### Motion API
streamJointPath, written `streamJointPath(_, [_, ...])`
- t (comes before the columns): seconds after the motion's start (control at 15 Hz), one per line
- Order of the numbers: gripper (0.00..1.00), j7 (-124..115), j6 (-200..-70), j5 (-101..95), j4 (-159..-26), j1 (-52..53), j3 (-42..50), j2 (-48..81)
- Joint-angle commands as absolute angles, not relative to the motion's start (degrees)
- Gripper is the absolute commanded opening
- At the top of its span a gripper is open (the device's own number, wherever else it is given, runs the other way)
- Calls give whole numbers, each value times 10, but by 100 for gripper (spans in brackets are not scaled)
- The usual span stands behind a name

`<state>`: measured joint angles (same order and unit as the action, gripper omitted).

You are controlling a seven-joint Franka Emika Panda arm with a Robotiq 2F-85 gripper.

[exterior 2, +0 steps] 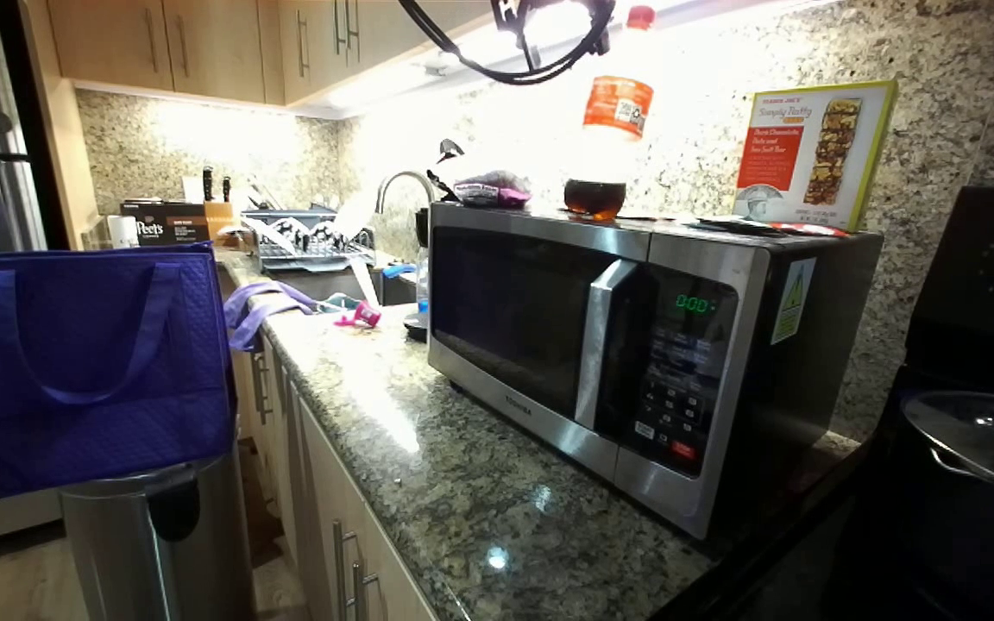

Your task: Place the coca-cola bottle in the blue bag

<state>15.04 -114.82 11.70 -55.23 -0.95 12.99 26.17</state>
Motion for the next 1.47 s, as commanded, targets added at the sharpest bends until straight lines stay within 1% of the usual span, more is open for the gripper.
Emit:
streamJointPath(0.0, [100, 24, -1146, 51, -596, 39, 164, 237])
streamJointPath(0.4, [100, -211, -1133, -67, -685, 131, 220, 182])
streamJointPath(0.73, [100, -349, -1111, -161, -738, 180, 256, 142])
streamJointPath(1.13, [100, -309, -1162, -277, -722, 174, 288, 156])
streamJointPath(1.4, [100, -249, -1238, -300, -714, 164, 290, 168])
